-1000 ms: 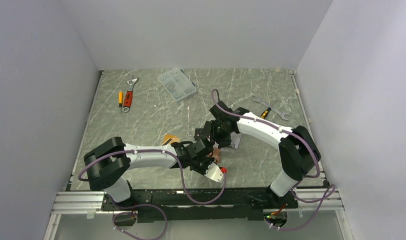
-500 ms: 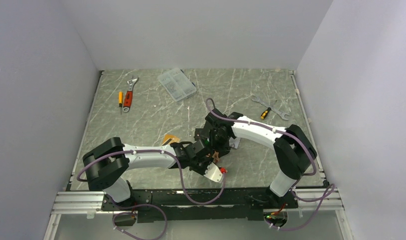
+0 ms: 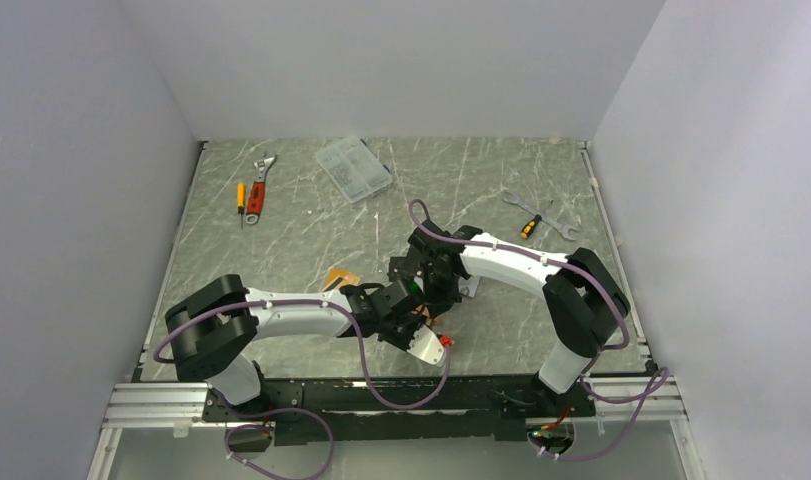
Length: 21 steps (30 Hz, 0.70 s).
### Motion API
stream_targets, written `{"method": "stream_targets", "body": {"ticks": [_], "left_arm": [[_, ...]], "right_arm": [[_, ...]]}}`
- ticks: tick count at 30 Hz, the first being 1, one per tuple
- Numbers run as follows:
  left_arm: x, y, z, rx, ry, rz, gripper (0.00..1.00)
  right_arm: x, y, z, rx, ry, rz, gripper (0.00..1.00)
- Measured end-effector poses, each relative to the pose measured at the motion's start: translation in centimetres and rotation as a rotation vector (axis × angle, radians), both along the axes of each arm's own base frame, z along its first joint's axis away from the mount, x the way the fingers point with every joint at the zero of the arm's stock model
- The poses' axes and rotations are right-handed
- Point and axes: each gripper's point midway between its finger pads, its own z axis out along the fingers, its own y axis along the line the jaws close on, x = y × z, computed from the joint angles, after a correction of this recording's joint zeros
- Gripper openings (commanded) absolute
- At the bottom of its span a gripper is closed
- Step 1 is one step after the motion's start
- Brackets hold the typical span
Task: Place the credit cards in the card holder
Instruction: Close the card holder at the center of the board.
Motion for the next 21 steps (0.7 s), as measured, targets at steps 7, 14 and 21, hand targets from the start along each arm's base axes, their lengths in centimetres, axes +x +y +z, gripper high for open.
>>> {"method": "stream_targets", "body": {"ticks": [7,14,21], "left_arm": [[-0.03,0.00,0.00,0.000,0.000,0.000,0.11],[-0.08,-0.02,0.00,-0.001,0.000,-0.002,0.11],[-0.10,-0.02,0.00,0.000,0.000,-0.003,0.11]], "right_arm": [[-0.20,-0.38,0.18,-0.022,0.006,0.012,0.40],[0.26,-0.16,0.30,-0.051,-0.003,0.031,0.40],[0.00,-0.53,-0.36,-0.079,0.016,0.035,0.29]]}}
